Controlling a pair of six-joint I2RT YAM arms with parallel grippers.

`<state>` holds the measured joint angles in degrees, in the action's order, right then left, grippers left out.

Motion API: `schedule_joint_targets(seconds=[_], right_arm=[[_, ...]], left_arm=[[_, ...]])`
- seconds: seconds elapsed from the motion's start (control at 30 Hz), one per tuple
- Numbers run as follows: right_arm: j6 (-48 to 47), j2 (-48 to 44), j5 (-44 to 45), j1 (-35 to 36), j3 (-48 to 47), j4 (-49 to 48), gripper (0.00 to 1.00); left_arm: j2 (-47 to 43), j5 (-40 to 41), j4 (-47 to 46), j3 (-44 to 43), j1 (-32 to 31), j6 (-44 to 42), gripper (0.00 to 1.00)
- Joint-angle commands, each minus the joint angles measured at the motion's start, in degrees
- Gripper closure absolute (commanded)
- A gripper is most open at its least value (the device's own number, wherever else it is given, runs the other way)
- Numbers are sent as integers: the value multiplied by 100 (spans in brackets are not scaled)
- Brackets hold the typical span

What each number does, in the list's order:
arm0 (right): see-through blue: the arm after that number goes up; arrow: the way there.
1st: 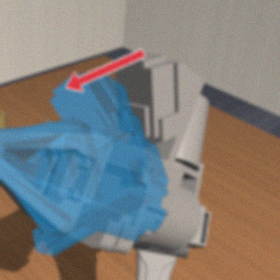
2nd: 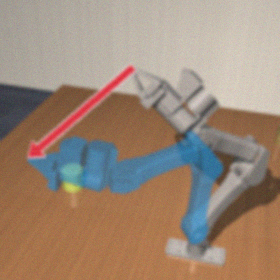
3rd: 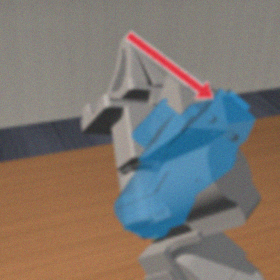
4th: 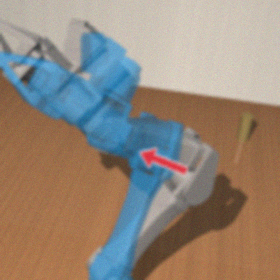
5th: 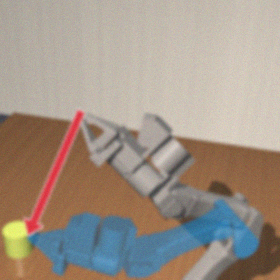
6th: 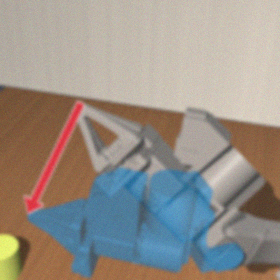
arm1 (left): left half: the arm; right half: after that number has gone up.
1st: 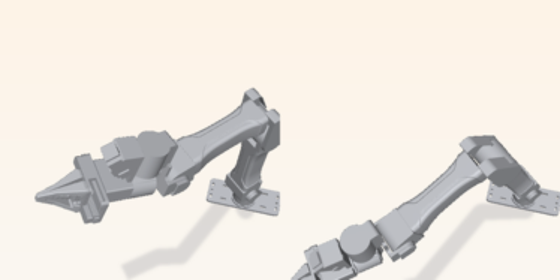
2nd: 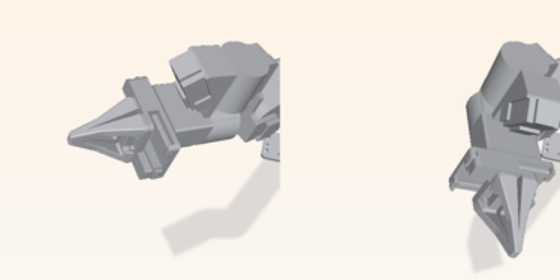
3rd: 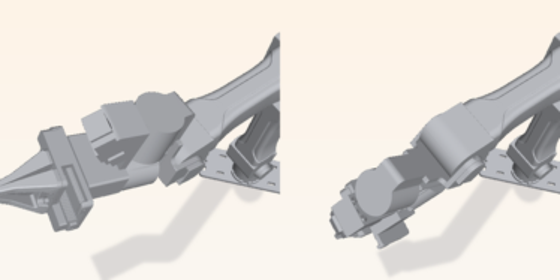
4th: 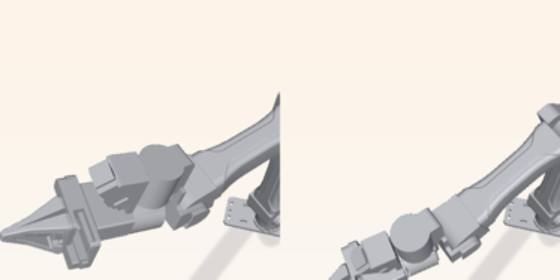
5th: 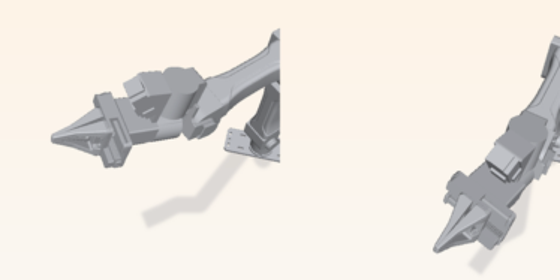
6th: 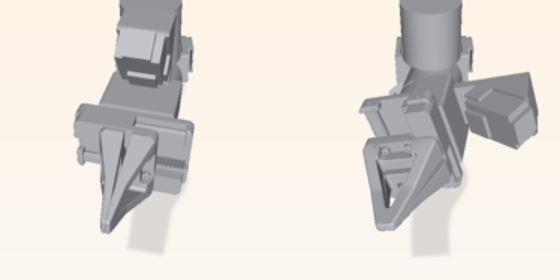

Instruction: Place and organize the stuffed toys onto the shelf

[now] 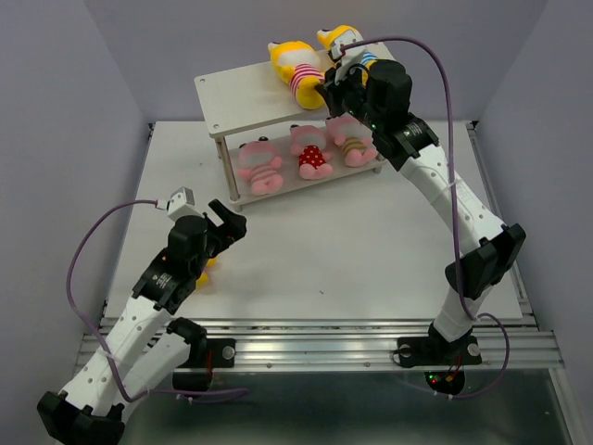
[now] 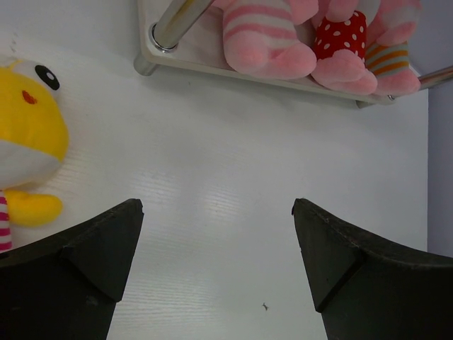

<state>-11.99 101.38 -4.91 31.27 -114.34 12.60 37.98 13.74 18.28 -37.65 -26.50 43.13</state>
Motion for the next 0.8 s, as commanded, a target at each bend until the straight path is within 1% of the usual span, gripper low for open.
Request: schedule_joint_targets(seconds=[0.0,0.03,0.07,0.17,0.3,0.37,0.4,0.47,0.5,0.63,0.7,0.77], right_arm=[[-5,-198,34,46,61,-346,99],[-5,-207,25,46,61,-337,99],[-14,-207,42,46,61,-346,95],[-14,-224,86,46,53,-346,87],[-49,-259,139,46,88,-355,72],[-40,-294,104,46,123,-372,71],[-40,-303,78,46,166,-390,68],[-14,-356,16,46,202,-425,68],[-14,-365,7,46,211,-425,63],[-5,-409,-10,46,220,-443,62],[-5,-444,-72,46,237,-434,57],[4,-479,-151,46,264,-434,55]], left_arm=[[-62,121,-9,-94,22,2,1],[-62,120,-9,-94,22,11,1],[-62,120,0,-94,22,2,1],[-80,129,17,-102,13,11,1],[-97,138,17,-102,14,20,1],[-106,138,9,-102,14,19,1],[-106,138,9,-94,22,11,1],[-98,138,9,-94,22,28,1],[-97,138,17,-94,22,28,1],[-106,129,17,-102,22,20,1],[-106,129,17,-102,22,28,1],[-106,138,26,-120,22,20,1]])
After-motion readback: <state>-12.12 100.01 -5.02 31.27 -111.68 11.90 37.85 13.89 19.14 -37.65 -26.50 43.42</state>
